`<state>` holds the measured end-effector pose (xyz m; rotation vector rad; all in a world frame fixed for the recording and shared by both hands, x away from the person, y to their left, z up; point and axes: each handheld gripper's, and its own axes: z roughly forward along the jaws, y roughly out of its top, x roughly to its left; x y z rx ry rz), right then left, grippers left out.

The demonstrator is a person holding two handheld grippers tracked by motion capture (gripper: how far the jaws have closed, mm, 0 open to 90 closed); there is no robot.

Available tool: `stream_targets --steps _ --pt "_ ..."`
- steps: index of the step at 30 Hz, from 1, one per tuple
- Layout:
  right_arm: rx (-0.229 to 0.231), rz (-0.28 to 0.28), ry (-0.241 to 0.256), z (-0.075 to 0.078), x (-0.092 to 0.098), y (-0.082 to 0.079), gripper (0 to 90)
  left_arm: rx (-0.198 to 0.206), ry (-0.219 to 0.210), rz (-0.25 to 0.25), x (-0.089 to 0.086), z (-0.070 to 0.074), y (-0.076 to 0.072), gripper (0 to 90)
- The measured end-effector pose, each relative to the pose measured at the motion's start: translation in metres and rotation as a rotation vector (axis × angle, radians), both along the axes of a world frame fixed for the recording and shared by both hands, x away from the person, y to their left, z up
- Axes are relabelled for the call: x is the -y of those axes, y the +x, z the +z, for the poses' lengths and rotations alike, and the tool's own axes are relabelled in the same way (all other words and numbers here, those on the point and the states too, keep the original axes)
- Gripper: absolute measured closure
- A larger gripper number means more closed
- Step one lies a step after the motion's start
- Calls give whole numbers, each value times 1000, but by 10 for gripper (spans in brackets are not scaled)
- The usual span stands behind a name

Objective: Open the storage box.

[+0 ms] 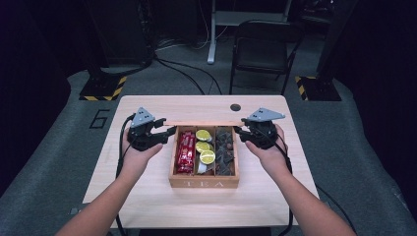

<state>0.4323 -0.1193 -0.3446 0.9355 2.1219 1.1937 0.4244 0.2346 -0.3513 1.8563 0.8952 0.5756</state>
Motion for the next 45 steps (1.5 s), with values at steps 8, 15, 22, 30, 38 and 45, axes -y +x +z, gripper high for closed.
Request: stream_targets --steps 8,15,22,30,38,45 --pt "11 -13 2 5 -1 6 599 -4 20 35 3 -7 10 485" --pt "8 -20 12 8 -2 11 600 4 35 56 8 -10 19 513" --pt "7 -29 15 12 -3 16 601 15 39 73 9 -12 28 546" --pt "13 -29 20 14 -3 21 602 34 34 93 10 -8 33 595" --pt "13 -37 28 17 -4 26 605 28 25 99 10 -5 38 618" --pt "18 -51 30 19 -5 31 599 23 15 97 9 -3 43 620"
